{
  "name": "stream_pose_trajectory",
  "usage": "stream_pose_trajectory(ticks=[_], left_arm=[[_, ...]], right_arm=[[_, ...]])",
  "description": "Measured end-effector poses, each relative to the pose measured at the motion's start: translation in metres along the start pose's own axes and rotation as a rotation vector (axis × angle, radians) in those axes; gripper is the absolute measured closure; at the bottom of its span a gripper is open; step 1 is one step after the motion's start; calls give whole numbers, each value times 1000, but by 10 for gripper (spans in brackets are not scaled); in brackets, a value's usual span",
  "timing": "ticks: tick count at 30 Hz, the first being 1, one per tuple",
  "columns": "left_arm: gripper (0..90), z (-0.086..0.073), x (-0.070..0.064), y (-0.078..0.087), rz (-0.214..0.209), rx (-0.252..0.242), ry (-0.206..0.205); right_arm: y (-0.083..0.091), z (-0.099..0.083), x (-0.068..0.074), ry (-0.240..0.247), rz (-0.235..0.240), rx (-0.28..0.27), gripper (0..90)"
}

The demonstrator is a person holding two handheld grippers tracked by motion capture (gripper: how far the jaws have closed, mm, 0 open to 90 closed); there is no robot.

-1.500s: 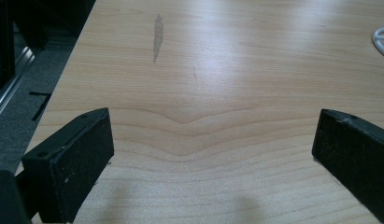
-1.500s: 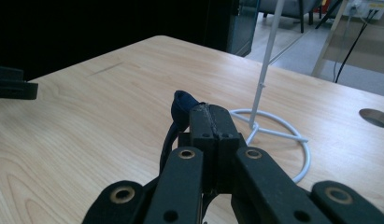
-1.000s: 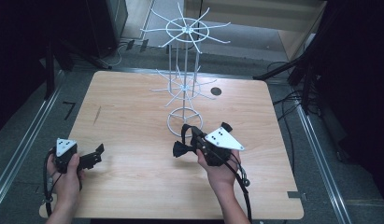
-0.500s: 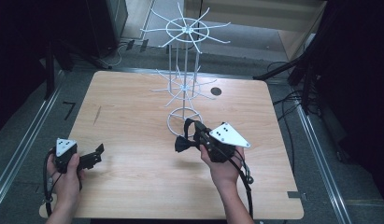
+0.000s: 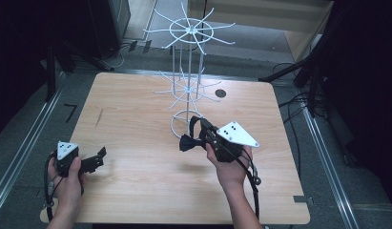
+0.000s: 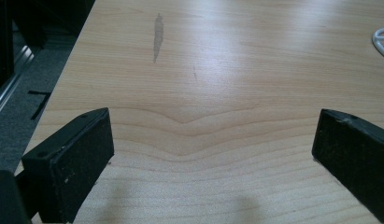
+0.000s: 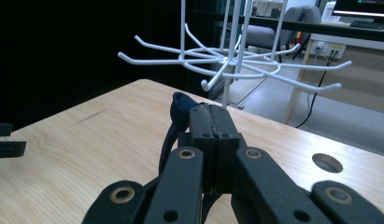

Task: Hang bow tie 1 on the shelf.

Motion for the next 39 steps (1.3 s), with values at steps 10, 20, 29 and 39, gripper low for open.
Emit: stream_pose_trajectory(ticks=[10,20,29,39], left_arm=[[0,0,0,0,1,-3,-1],[0,0,0,0,1,-4,-1],[0,0,0,0,2,-4,-2],[0,0,-1,0,4,-4,-1]], right_arm=[[4,10,-3,8,-8,-14,900],[7,12,1,10,3,-26,900],[9,19,1,17,7,-37,900],[5,23,0,17,10,-33,900]])
Point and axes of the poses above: each handheld gripper's, and its own axes: y roughly backward along the jaws, z roughly out of its top, x roughly to its left, the point moved 1 cm from there along -y, roughly forward along the jaws, and after that the axes turned 13 degrees about z, right-handed, at the moved point
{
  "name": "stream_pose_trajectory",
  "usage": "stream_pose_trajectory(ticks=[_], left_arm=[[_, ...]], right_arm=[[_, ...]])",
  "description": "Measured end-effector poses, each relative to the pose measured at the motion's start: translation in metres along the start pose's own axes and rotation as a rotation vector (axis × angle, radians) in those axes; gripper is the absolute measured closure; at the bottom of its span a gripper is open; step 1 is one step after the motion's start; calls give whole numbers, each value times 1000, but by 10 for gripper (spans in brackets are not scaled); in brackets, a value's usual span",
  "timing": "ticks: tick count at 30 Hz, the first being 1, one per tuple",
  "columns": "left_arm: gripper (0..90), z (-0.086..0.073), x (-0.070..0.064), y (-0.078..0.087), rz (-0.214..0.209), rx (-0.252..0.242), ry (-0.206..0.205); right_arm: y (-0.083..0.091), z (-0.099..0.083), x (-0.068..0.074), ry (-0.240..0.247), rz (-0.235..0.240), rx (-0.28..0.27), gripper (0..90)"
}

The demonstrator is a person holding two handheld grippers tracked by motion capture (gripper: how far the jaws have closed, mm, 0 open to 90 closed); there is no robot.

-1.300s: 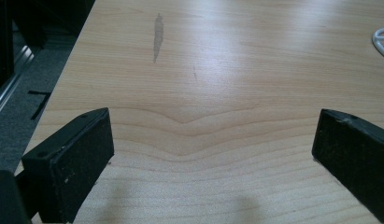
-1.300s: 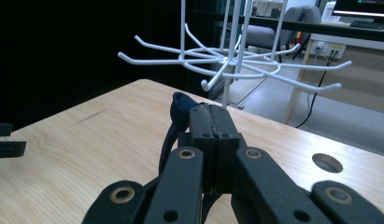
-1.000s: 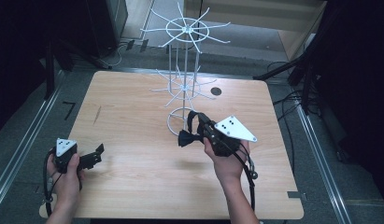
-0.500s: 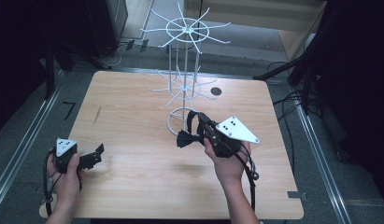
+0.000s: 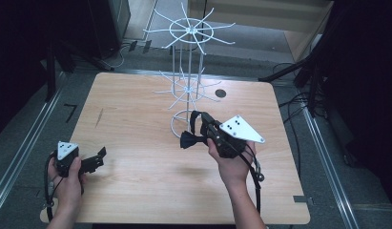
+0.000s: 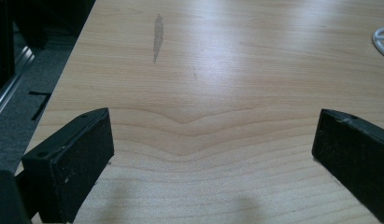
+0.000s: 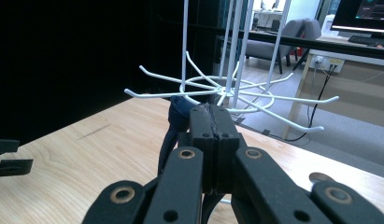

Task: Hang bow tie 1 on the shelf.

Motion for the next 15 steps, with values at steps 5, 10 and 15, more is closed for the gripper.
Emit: stream_pose_trajectory(ticks=[5,10,15], left_arm=[[0,0,0,0,-2,0,1],[0,0,0,0,-3,0,3],[0,0,0,0,-4,0,3]], right_arm=[[-5,3,-3,3,-3,5,900],[-9,5,-4,-1,1,10,900],[-13,6,-6,-1,0,14,900]])
Point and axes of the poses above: each handheld gripper's, and its own axes: y roughly backward along the jaws, z roughly out of its top, x roughly to its left, the point moved 1 cm from there along -y, roughly forward along the jaws, and after that the axes turned 13 degrees about z, right-handed, at the moved point
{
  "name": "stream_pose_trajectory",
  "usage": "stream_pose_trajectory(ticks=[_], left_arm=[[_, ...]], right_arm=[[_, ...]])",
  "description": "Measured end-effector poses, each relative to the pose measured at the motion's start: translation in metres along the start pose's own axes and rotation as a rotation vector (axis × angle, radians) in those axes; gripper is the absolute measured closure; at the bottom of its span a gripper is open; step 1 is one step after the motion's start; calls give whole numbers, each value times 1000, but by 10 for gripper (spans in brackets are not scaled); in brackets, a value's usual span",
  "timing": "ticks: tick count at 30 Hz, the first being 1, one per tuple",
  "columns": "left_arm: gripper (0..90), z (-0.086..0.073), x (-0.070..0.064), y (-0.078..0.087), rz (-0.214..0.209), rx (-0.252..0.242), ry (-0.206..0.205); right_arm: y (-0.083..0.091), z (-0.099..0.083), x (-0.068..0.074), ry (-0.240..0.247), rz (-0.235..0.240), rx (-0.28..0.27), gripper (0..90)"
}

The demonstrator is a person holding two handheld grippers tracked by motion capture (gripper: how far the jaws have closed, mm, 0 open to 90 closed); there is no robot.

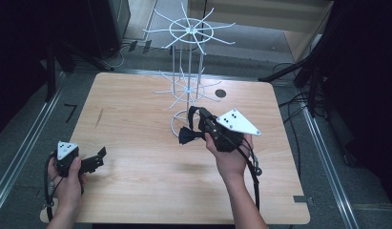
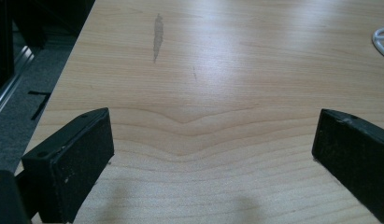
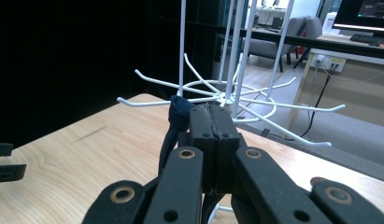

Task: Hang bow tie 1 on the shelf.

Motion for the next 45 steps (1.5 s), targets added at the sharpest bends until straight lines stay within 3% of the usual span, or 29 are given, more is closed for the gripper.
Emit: stream_pose_trajectory(ticks=[16,45], left_arm=[[0,0,0,0,-1,1,0],[0,0,1,0,-3,3,1]], right_arm=[[-15,-5,-15,-28,-5,30,900],[-30,-15,-28,-53,-23,64,900]])
Point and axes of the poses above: each handheld gripper's, and its own axes: y roughly backward along the jaws, z roughly out of its top, x roughly to its left, the point moved 1 cm from there along -y, roughly forward along the jaws, and after that the axes turned 13 degrees about z, right-handed, at the moved point
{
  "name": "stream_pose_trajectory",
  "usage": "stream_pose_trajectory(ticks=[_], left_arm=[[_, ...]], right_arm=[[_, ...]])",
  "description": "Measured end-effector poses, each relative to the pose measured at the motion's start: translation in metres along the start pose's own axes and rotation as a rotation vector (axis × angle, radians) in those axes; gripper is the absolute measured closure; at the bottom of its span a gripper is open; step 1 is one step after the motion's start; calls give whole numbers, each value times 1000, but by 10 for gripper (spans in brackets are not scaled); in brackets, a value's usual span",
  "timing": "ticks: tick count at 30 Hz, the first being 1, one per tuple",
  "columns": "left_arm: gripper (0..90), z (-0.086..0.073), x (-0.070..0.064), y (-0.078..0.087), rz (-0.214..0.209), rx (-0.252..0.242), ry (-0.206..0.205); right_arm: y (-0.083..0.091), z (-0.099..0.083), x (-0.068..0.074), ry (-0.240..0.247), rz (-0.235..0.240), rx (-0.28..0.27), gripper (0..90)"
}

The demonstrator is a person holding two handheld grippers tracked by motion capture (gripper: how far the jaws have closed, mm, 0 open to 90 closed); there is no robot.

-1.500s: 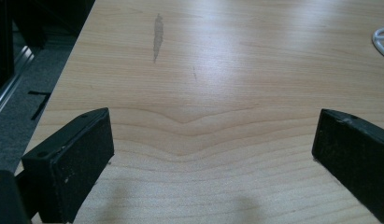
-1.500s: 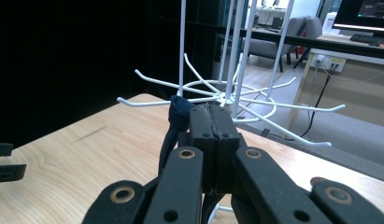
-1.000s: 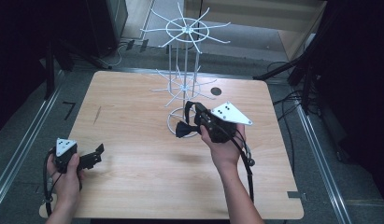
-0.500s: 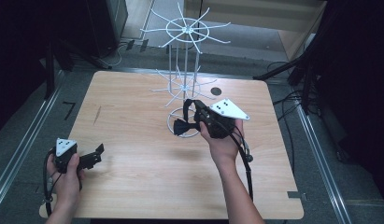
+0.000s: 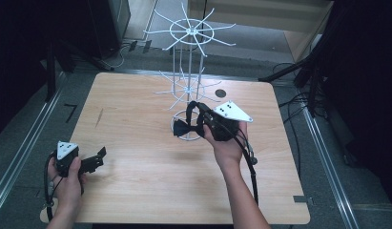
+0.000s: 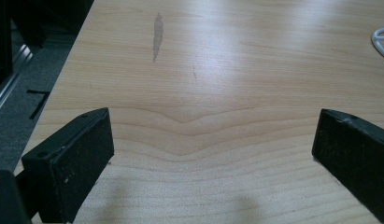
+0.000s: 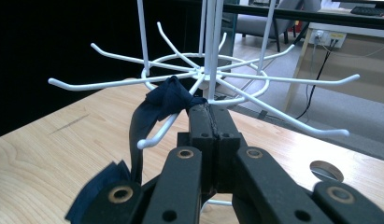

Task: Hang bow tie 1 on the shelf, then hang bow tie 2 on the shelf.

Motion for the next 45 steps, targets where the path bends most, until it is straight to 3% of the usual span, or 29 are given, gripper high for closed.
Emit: stream_pose_trajectory(ticks=[20,35,45], left_arm=[[0,0,0,0,3,-4,2],[0,0,0,0,2,-1,-1],[0,0,0,1,4,0,-7]], right_arm=[[16,-18,-12,-38,-16,10,763],[31,-40,-31,-63,-96,49,634],[42,-57,-47,-114,-139,72,577]])
Point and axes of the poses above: each handheld gripper's, and its own axes: y roughly backward along the jaws, z roughly out of its top, x roughly to its left, the point moved 1 cm from there along -y, roughly forward along the jaws, and after that the axes turned 13 degrees about z, right-handed, at the moved point
